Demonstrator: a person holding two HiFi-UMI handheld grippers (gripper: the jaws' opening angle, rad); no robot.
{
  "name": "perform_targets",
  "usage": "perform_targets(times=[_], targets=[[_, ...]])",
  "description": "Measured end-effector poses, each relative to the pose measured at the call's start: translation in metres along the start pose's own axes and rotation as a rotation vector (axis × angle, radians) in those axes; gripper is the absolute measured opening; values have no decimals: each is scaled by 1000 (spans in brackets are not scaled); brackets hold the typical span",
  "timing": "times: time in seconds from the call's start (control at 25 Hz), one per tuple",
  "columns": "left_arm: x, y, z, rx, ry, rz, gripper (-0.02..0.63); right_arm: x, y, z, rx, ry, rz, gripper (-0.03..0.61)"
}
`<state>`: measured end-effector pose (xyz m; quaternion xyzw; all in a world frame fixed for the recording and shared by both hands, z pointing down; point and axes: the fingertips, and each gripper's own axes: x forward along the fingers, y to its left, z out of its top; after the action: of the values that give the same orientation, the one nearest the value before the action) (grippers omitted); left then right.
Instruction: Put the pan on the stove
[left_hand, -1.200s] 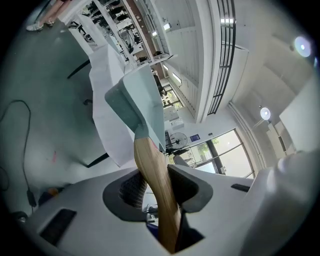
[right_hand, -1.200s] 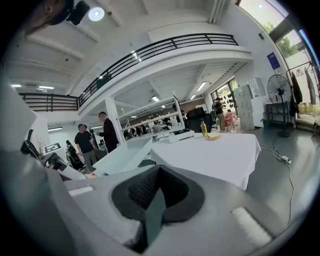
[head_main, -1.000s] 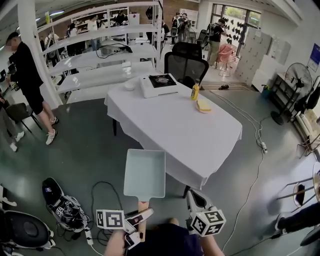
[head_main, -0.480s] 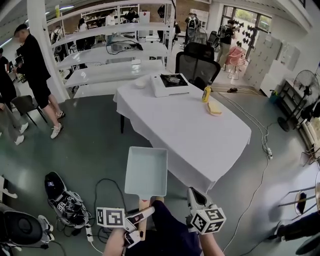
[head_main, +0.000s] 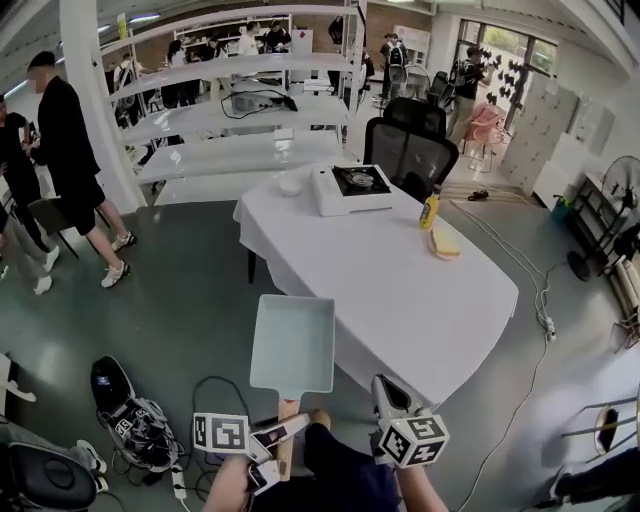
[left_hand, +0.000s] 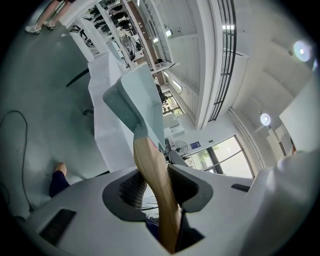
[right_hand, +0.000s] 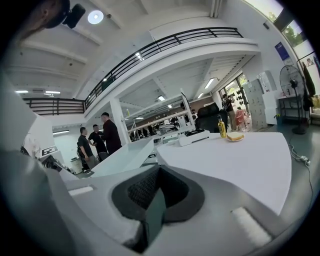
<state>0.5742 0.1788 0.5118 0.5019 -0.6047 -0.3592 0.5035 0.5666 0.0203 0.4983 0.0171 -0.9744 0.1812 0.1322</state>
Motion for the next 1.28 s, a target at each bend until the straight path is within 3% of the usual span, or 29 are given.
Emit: perform_targets(times=[0.52,0.72,0.88,1.28], targets=[[60,17,158,-11,-46,16,140,151,-51,64,-12,29,41,0],[77,23,200,-4,-69,13,140,193,-64,80,-15,27,60,0],[83,26,213,-12,-87,7,141,209,-68,82,-17,38,71,0],[79,39,202,-59,-90,23,146,219,-59,50,0,127,101,0]])
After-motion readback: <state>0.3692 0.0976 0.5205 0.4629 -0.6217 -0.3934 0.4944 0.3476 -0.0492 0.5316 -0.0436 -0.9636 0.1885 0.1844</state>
